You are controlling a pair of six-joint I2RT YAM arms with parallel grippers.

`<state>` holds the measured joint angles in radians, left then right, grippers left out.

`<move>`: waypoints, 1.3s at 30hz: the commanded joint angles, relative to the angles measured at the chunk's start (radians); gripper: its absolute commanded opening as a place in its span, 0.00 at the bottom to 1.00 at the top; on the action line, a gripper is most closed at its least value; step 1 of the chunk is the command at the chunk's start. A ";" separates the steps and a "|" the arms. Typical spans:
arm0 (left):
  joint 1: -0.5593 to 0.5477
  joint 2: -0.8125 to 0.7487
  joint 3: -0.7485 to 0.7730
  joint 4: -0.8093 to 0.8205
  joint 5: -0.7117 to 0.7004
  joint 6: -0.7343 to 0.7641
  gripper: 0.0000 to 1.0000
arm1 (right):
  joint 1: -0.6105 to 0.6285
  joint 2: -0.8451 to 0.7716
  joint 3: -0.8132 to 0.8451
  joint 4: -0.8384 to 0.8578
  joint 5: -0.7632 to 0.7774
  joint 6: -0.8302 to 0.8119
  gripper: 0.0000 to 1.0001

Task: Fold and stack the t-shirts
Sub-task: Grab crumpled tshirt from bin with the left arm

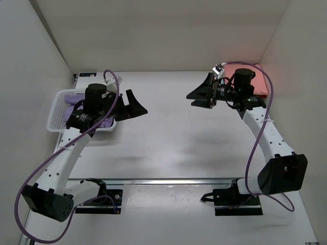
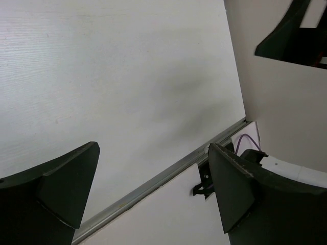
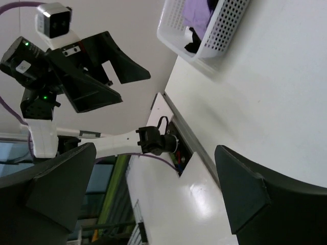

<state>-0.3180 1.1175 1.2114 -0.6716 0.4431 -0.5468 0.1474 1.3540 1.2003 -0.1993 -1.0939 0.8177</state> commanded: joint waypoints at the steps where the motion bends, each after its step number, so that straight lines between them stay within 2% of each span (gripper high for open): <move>1: 0.037 0.013 0.039 -0.072 -0.021 0.005 0.99 | 0.001 0.017 0.143 -0.169 0.051 -0.159 0.99; 4: 0.082 -0.085 -0.035 0.073 0.057 0.034 0.99 | -0.038 -0.012 0.125 -0.180 0.066 -0.256 0.99; 6: 0.054 -0.168 -0.075 0.194 -0.027 0.053 0.99 | -0.062 -0.029 0.157 -0.274 0.167 -0.430 0.99; 7: 0.028 -0.217 -0.107 0.229 -0.114 0.051 0.99 | -0.069 -0.027 0.218 -0.375 0.313 -0.527 0.99; 9: 0.017 -0.284 -0.185 0.295 -0.170 0.053 0.98 | -0.045 -0.010 0.323 -0.510 0.586 -0.666 0.99; 12: 0.063 -0.257 -0.161 0.235 -0.198 0.123 0.99 | -0.016 -0.024 0.329 -0.508 0.802 -0.810 0.99; 13: 0.075 -0.225 -0.133 0.201 -0.219 0.168 0.76 | -0.023 -0.041 0.303 -0.477 0.878 -0.845 0.99; 14: 0.080 -0.208 -0.110 0.163 -0.259 0.189 0.60 | -0.037 -0.068 0.273 -0.441 0.893 -0.860 0.99; 15: 0.091 -0.170 -0.083 0.140 -0.300 0.206 0.38 | -0.069 -0.100 0.224 -0.386 0.878 -0.850 0.99; 16: 0.103 -0.132 -0.076 0.127 -0.344 0.235 0.26 | -0.121 -0.133 0.193 -0.358 0.855 -0.824 0.99; 17: 0.111 -0.113 -0.046 0.097 -0.403 0.242 0.23 | -0.146 -0.147 0.153 -0.306 0.792 -0.793 0.98; 18: 0.144 -0.061 -0.006 0.071 -0.440 0.222 0.30 | -0.191 -0.160 0.127 -0.278 0.748 -0.781 0.86; 19: 0.201 0.003 0.047 0.026 -0.411 0.228 0.47 | -0.206 -0.161 0.116 -0.287 0.746 -0.781 0.50; 20: 0.256 0.062 0.075 -0.023 -0.373 0.196 0.47 | -0.198 -0.156 0.136 -0.305 0.753 -0.802 0.16; 21: 0.266 0.079 0.103 -0.043 -0.429 0.162 0.48 | -0.180 -0.144 0.145 -0.342 0.820 -0.808 0.00; 22: 0.301 0.099 0.111 -0.034 -0.432 0.130 0.40 | -0.158 -0.141 0.147 -0.357 0.851 -0.839 0.00; 23: 0.318 0.120 0.122 -0.045 -0.441 0.078 0.29 | -0.154 -0.144 0.143 -0.362 0.862 -0.856 0.00; 24: 0.351 0.145 0.152 -0.071 -0.469 0.061 0.23 | -0.131 -0.159 0.125 -0.356 0.861 -0.845 0.00; 25: 0.358 0.183 0.183 -0.072 -0.475 0.042 0.13 | -0.140 -0.174 0.105 -0.336 0.808 -0.838 0.00; 26: 0.372 0.223 0.200 -0.082 -0.490 0.025 0.14 | -0.170 -0.190 0.102 -0.315 0.780 -0.821 0.00; 27: 0.391 0.240 0.223 -0.094 -0.503 0.016 0.17 | -0.187 -0.202 0.078 -0.304 0.725 -0.752 0.12; 28: 0.402 0.280 0.240 -0.080 -0.506 0.001 0.33 | -0.216 -0.219 0.053 -0.286 0.701 -0.717 0.54; 29: 0.414 0.312 0.244 -0.076 -0.511 -0.005 0.54 | -0.227 -0.231 0.053 -0.278 0.709 -0.718 0.71; 30: 0.418 0.344 0.247 -0.065 -0.541 -0.018 0.61 | -0.223 -0.237 0.044 -0.282 0.716 -0.741 0.70; 31: 0.424 0.358 0.247 -0.048 -0.546 -0.018 0.61 | -0.212 -0.249 0.041 -0.281 0.748 -0.765 0.72; 33: 0.422 0.425 0.247 -0.048 -0.554 -0.027 0.63 | -0.216 -0.251 0.036 -0.302 0.767 -0.787 0.56; 34: 0.428 0.439 0.255 -0.065 -0.570 -0.025 0.64 | -0.229 -0.250 0.041 -0.307 0.753 -0.785 0.55; 37: 0.409 0.542 0.273 -0.077 -0.589 -0.021 0.71 | -0.255 -0.262 0.016 -0.295 0.749 -0.779 0.61; 39: 0.401 0.609 0.280 -0.086 -0.621 -0.038 0.73 | -0.270 -0.265 0.005 -0.289 0.741 -0.775 0.61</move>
<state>0.0994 1.6775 1.4582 -0.7223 -0.1211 -0.5606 -0.1005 1.1061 1.2194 -0.5343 -0.3416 0.0486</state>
